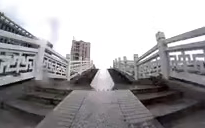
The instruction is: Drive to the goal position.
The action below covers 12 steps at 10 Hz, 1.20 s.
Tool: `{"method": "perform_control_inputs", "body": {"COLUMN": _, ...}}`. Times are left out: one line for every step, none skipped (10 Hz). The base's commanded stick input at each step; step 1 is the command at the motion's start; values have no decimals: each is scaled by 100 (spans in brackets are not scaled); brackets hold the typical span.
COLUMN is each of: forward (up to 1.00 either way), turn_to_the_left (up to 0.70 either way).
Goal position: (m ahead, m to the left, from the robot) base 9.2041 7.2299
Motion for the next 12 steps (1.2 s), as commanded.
{"method": "perform_control_inputs", "body": {"forward": 60, "turn_to_the_left": 0}}
{"method": "perform_control_inputs", "body": {"forward": 60, "turn_to_the_left": 0}}
{"method": "perform_control_inputs", "body": {"forward": 60, "turn_to_the_left": 0}}
{"method": "perform_control_inputs", "body": {"forward": 60, "turn_to_the_left": 0}}
{"method": "perform_control_inputs", "body": {"forward": 60, "turn_to_the_left": 0}}
{"method": "perform_control_inputs", "body": {"forward": 60, "turn_to_the_left": 0}}
{"method": "perform_control_inputs", "body": {"forward": 60, "turn_to_the_left": 0}}
{"method": "perform_control_inputs", "body": {"forward": 60, "turn_to_the_left": 1}}
{"method": "perform_control_inputs", "body": {"forward": 60, "turn_to_the_left": 1}}
{"method": "perform_control_inputs", "body": {"forward": 60, "turn_to_the_left": 1}}
{"method": "perform_control_inputs", "body": {"forward": 60, "turn_to_the_left": 1}}
{"method": "perform_control_inputs", "body": {"forward": 60, "turn_to_the_left": 1}}
